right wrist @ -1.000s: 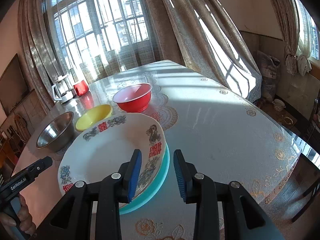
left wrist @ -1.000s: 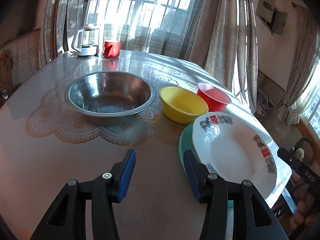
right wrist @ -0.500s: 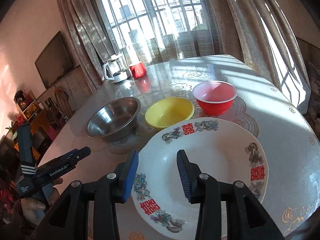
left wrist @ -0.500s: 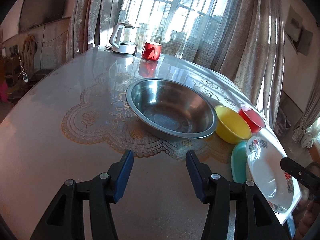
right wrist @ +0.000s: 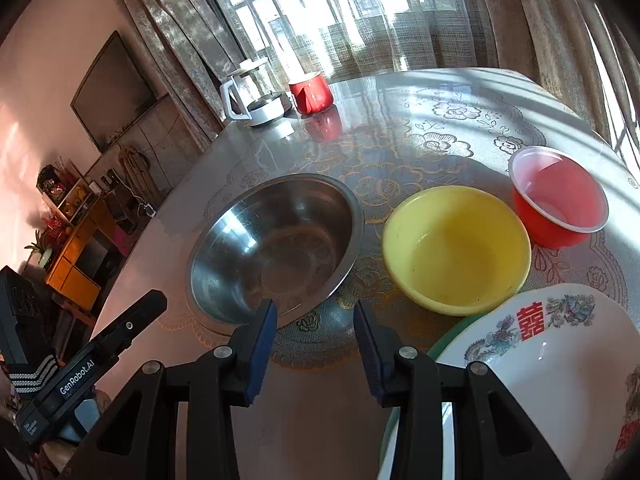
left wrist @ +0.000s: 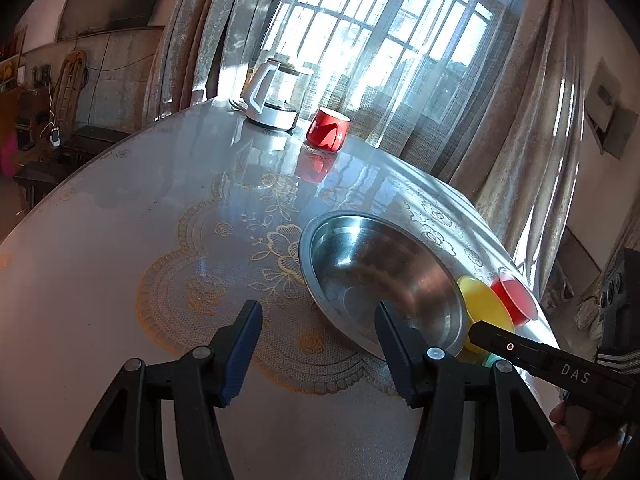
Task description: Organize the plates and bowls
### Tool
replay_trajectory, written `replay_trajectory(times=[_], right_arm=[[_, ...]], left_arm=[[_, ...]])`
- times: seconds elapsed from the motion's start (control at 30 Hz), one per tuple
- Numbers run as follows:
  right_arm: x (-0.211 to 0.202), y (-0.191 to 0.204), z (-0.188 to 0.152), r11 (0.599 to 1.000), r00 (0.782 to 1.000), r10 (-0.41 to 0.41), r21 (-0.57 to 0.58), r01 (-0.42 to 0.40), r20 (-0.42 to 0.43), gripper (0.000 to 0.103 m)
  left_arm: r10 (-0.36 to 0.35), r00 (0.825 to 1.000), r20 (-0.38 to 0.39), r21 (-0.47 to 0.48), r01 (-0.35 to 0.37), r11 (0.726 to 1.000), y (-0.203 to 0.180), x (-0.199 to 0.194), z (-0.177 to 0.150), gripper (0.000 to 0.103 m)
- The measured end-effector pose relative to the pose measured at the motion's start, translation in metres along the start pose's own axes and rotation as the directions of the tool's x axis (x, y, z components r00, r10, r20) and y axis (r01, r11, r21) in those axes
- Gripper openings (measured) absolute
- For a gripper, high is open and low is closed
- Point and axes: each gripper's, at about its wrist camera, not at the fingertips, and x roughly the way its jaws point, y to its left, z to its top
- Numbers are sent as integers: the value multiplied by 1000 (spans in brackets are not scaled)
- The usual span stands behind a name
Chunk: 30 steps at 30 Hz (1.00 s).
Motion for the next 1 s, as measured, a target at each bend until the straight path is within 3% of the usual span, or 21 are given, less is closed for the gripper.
replay_trajectory(times=[0.23, 0.4, 1.0], right_arm=[[30, -3, 7, 998, 997, -59, 20, 61, -55, 40], [41, 2, 9, 997, 996, -72, -6, 72, -60, 31], [14, 27, -23, 998, 999, 24, -64, -27, -41, 31]], left_arm=[[-24, 998, -55, -23, 22, 999, 1, 30, 8, 50], [-44, 995, -87, 18, 46, 999, -7, 45, 2, 27], [-21, 998, -58, 8, 22, 1000, 6, -15, -27, 29]])
